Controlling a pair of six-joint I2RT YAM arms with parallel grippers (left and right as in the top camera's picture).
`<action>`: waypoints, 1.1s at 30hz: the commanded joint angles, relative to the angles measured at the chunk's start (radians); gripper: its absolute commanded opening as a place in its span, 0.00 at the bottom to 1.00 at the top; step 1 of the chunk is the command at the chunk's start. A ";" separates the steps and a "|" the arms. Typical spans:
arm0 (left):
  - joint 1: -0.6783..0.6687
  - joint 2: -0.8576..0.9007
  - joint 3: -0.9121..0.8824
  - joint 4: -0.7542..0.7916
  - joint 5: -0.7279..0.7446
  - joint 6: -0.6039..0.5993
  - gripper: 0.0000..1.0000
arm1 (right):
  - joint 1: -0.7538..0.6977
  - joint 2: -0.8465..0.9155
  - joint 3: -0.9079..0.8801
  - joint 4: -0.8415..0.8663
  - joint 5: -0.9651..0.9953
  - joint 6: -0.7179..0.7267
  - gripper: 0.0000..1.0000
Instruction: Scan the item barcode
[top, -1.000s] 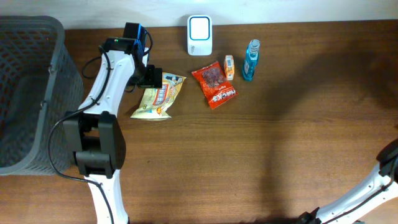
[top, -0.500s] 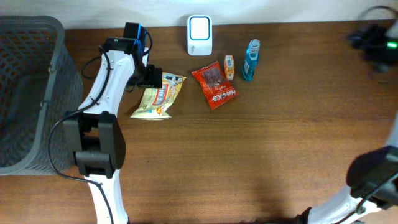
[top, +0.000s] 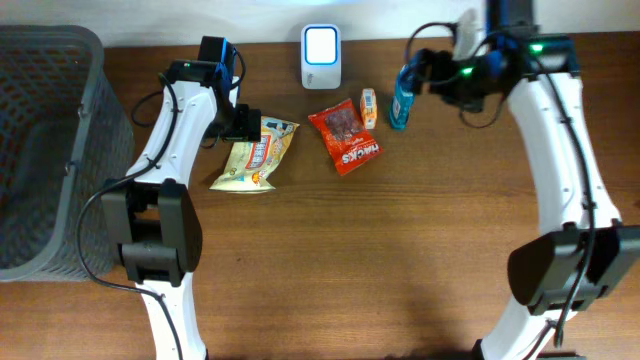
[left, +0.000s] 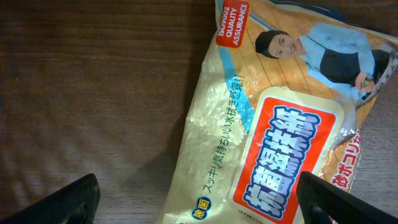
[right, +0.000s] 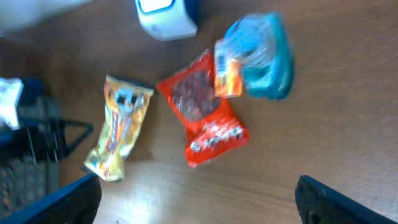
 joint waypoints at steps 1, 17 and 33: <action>0.003 0.004 0.016 -0.001 -0.008 0.005 0.99 | 0.107 0.003 -0.007 -0.027 0.177 -0.008 0.99; 0.003 0.004 0.016 -0.001 -0.008 0.005 0.99 | 0.314 0.282 -0.008 -0.037 0.311 0.245 0.96; 0.003 0.004 0.016 -0.001 -0.008 0.005 0.99 | 0.313 0.361 -0.052 -0.018 0.369 0.425 0.77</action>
